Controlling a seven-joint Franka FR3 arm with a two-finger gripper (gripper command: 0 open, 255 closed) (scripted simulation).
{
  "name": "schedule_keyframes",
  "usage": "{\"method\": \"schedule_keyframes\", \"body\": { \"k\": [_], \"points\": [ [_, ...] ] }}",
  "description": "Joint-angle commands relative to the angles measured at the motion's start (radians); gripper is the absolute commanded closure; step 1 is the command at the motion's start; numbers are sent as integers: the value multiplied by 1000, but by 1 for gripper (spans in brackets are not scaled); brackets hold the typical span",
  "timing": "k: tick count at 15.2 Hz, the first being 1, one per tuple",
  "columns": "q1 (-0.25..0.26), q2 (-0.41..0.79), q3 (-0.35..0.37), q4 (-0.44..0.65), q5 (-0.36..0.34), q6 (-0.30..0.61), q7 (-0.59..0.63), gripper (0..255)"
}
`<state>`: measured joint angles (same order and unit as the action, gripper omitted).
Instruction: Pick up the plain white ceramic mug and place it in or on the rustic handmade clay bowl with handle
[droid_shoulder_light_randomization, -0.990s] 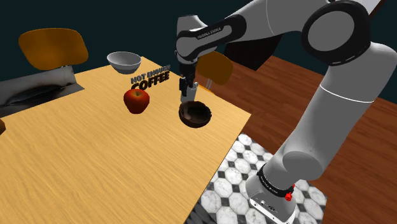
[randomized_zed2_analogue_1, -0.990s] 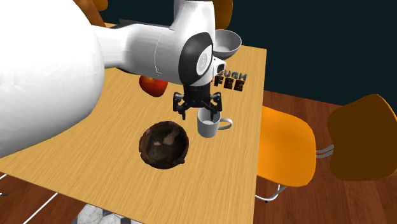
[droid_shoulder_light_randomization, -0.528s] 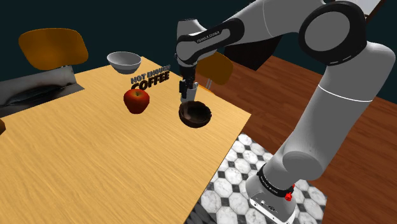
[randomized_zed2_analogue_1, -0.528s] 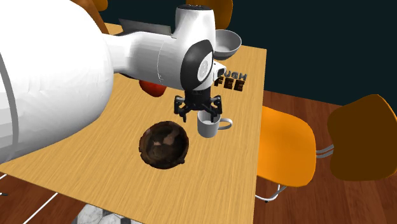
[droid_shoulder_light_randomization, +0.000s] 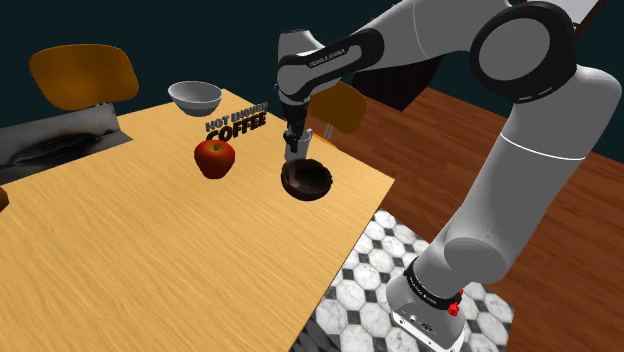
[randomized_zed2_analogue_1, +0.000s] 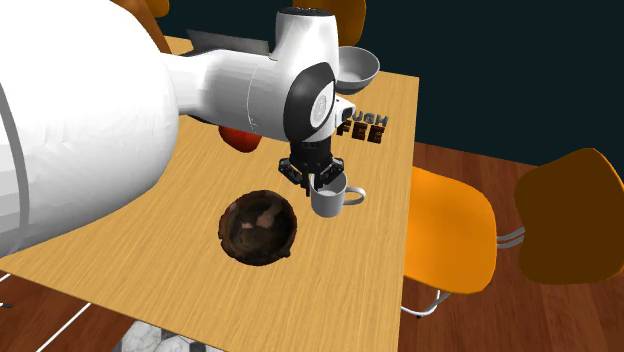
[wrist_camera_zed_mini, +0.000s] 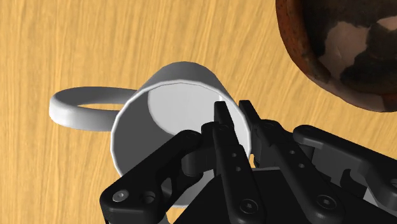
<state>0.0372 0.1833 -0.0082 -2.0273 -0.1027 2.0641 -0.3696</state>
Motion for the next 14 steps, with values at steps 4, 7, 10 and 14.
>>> {"method": "schedule_keyframes", "body": {
  "k": [4, 7, 10, 14],
  "points": [
    [0, 0, 0, 0, 0, 0, 0, 255],
    [0, -20, 0, 17, 2, -36, -3, 255],
    [0, -37, 1, 36, 3, -73, -7, 255],
    [1, -58, 1, 65, 5, -123, -11, 255]
  ]
}}
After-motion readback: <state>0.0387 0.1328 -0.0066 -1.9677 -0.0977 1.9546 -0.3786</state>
